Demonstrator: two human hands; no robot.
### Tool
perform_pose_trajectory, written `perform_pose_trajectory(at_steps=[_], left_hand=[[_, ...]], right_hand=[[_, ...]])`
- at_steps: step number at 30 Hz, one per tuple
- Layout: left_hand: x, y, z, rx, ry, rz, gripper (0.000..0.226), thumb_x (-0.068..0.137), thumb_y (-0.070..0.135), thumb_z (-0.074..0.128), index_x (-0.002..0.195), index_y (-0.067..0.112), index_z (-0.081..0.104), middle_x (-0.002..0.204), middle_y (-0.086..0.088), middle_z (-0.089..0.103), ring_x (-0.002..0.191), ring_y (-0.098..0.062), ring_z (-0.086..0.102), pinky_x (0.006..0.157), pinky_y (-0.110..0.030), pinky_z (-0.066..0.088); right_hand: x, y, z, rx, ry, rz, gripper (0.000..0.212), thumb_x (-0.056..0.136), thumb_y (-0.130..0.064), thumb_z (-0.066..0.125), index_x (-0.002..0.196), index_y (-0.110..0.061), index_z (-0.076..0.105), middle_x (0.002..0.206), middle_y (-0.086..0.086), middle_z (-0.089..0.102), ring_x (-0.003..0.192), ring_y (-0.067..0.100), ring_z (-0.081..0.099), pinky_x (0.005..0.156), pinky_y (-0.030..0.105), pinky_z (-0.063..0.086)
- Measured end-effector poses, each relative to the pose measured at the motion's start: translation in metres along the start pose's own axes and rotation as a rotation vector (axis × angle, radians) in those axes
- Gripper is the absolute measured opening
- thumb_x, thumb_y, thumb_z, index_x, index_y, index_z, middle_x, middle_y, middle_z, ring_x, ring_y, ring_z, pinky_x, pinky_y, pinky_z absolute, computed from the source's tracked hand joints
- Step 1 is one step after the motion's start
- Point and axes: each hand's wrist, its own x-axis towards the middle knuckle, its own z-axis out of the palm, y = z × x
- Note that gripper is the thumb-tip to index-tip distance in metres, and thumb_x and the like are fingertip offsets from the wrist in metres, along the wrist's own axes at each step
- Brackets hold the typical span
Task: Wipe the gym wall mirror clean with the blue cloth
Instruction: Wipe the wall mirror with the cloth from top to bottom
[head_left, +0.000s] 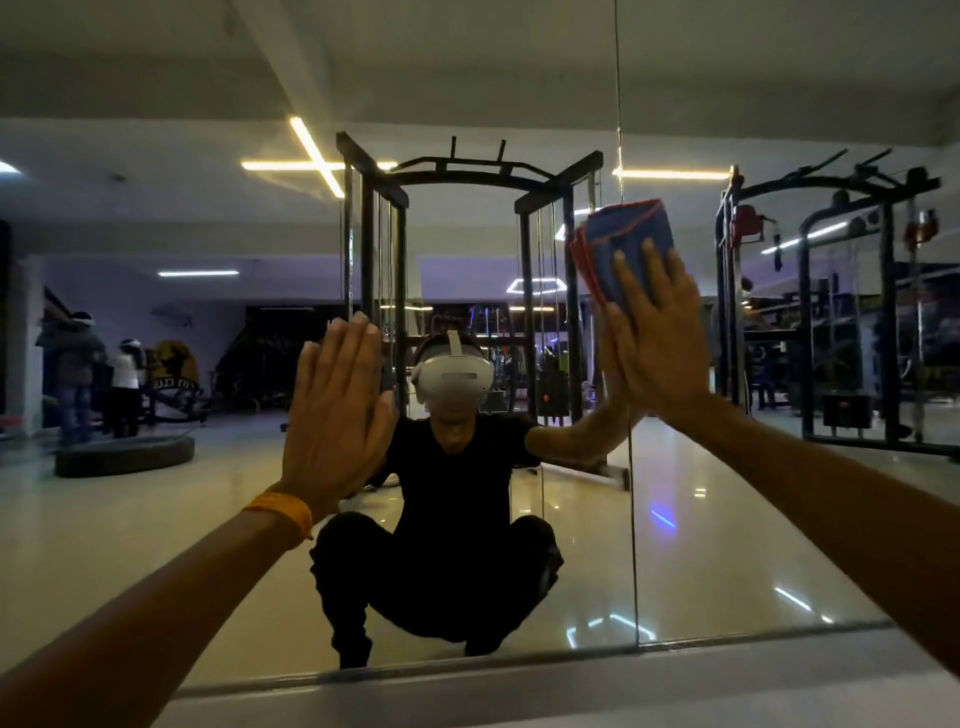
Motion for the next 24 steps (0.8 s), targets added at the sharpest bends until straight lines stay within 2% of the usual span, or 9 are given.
perform_pose_trajectory(at_steps=[2, 5, 8, 10, 12, 15, 17, 21, 24], left_hand=[[0.001, 0.004, 0.003, -0.003, 0.018, -0.017, 0.073, 0.102, 0.038, 0.032, 0.165, 0.008, 0.011, 0.174, -0.01, 0.003, 0.161, -0.025, -0.002, 0.13, -0.05, -0.001], [-0.001, 0.016, 0.005, -0.025, 0.05, -0.047, 0.074, 0.102, 0.038, 0.032, 0.164, 0.003, 0.012, 0.174, -0.013, 0.004, 0.161, -0.027, -0.001, 0.13, -0.052, 0.002], [0.0, 0.022, 0.003, -0.051, 0.042, -0.073, 0.076, 0.102, 0.041, 0.032, 0.164, 0.003, 0.01, 0.174, -0.012, 0.003, 0.161, -0.025, -0.002, 0.13, -0.053, 0.004], [-0.003, 0.02, 0.001, -0.052, 0.025, -0.051, 0.075, 0.102, 0.038, 0.034, 0.165, 0.006, 0.01, 0.174, -0.011, 0.002, 0.161, -0.025, -0.002, 0.13, -0.052, 0.003], [-0.008, 0.02, -0.002, -0.034, -0.005, 0.012, 0.073, 0.103, 0.036, 0.034, 0.165, 0.008, 0.01, 0.175, -0.01, 0.002, 0.161, -0.026, -0.002, 0.13, -0.052, 0.003], [-0.01, 0.023, -0.003, -0.008, -0.041, 0.048, 0.072, 0.104, 0.041, 0.028, 0.165, 0.008, 0.009, 0.174, -0.009, 0.001, 0.161, -0.026, -0.003, 0.131, -0.048, 0.0], [-0.011, 0.028, -0.001, -0.014, -0.045, 0.034, 0.071, 0.105, 0.042, 0.026, 0.165, 0.008, 0.01, 0.174, -0.01, 0.002, 0.161, -0.026, -0.002, 0.131, -0.047, 0.0], [-0.028, 0.049, 0.008, -0.024, -0.085, 0.046, 0.07, 0.105, 0.04, 0.029, 0.165, 0.007, 0.012, 0.174, -0.01, 0.002, 0.161, -0.025, -0.002, 0.131, -0.049, 0.001], [-0.049, 0.054, 0.014, -0.036, -0.091, 0.061, 0.069, 0.105, 0.038, 0.031, 0.164, 0.005, 0.014, 0.174, -0.01, 0.005, 0.161, -0.026, 0.001, 0.13, -0.053, 0.007]], right_hand=[[-0.018, -0.029, 0.006, 0.003, 0.045, 0.076, 0.057, 0.111, -0.038, 0.029, 0.165, -0.03, 0.011, 0.172, 0.01, 0.013, 0.16, 0.032, 0.004, 0.127, 0.058, 0.008], [-0.065, -0.066, 0.015, 0.004, -0.123, -0.322, 0.057, 0.108, -0.029, 0.041, 0.162, -0.022, 0.025, 0.17, 0.013, 0.019, 0.158, 0.037, 0.01, 0.129, 0.051, -0.001], [-0.066, -0.029, 0.001, -0.058, -0.273, -0.607, 0.055, 0.11, -0.042, 0.036, 0.161, -0.025, 0.029, 0.17, 0.01, 0.02, 0.158, 0.034, 0.014, 0.128, 0.051, 0.011], [-0.046, 0.004, -0.012, -0.112, -0.201, -0.459, 0.056, 0.112, -0.048, 0.021, 0.162, -0.023, 0.028, 0.17, 0.011, 0.019, 0.158, 0.034, 0.014, 0.125, 0.056, 0.017], [-0.029, 0.032, -0.025, -0.095, -0.105, -0.106, 0.061, 0.112, -0.051, 0.011, 0.163, -0.02, 0.025, 0.171, 0.013, 0.017, 0.158, 0.034, 0.011, 0.124, 0.061, 0.018], [-0.047, 0.011, -0.025, 0.035, -0.034, 0.199, 0.056, 0.113, -0.046, 0.02, 0.164, -0.025, 0.016, 0.173, 0.009, 0.01, 0.16, 0.032, 0.003, 0.127, 0.06, 0.009], [-0.096, -0.035, -0.013, 0.056, -0.102, 0.06, 0.058, 0.11, -0.034, 0.036, 0.164, -0.023, 0.02, 0.173, 0.011, 0.01, 0.16, 0.033, 0.001, 0.128, 0.055, 0.003], [-0.184, -0.067, -0.002, -0.016, -0.324, -0.447, 0.055, 0.107, -0.034, 0.044, 0.161, -0.024, 0.034, 0.17, 0.009, 0.024, 0.159, 0.032, 0.008, 0.127, 0.053, 0.013], [-0.16, -0.024, -0.015, -0.056, -0.202, -0.467, 0.058, 0.106, -0.035, 0.056, 0.159, -0.024, 0.037, 0.169, 0.01, 0.023, 0.157, 0.034, 0.017, 0.121, 0.058, 0.026]])
